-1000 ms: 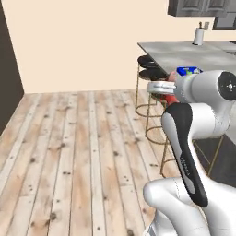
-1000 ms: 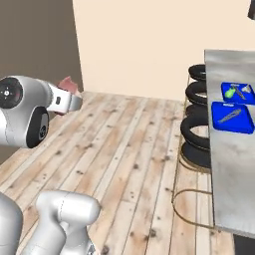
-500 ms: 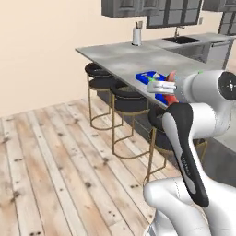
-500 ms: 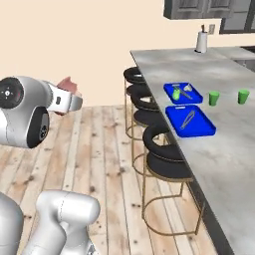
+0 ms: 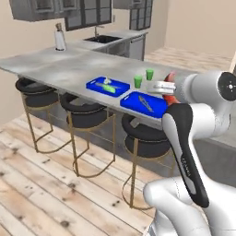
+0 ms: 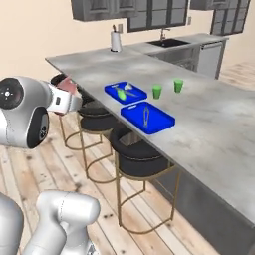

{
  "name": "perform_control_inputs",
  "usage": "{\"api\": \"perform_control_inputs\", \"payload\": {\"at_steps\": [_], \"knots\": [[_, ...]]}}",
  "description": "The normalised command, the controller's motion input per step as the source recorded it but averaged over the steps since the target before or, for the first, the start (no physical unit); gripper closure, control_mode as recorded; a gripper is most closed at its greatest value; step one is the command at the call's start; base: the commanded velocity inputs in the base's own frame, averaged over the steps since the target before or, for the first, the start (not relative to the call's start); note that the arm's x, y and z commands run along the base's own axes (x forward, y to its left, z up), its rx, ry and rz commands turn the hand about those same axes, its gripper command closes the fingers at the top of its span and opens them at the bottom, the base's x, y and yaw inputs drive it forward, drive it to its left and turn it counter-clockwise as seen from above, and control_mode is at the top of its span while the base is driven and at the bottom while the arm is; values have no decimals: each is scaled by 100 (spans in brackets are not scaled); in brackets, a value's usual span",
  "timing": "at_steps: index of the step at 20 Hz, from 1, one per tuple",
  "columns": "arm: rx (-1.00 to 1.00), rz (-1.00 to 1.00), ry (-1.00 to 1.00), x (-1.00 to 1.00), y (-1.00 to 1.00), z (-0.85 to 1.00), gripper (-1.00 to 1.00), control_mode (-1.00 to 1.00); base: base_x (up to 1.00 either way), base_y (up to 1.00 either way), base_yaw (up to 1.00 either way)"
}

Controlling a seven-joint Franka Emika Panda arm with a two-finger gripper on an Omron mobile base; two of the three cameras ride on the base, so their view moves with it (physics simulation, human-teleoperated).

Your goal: Gather the garlic and corn from the fridge and place them on a tray on the dining counter. Then gather the steak and fish from the fridge and place them on the other tray.

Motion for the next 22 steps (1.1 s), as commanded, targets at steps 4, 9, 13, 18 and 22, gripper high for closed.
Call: {"api": "perform_control_inputs", "payload": {"at_steps": [4,9,13,18,22], "knots": [[0,0,0,0,0,0,100,100,74,75,-63],[0,0,0,0,0,0,100,100,57,21,-63],[0,0,0,0,0,0,100,100,30,49,-62],[0,0,0,0,0,0,100,100,26,60,-34],[0,0,0,0,0,0,100,100,70,49,-10]]}}
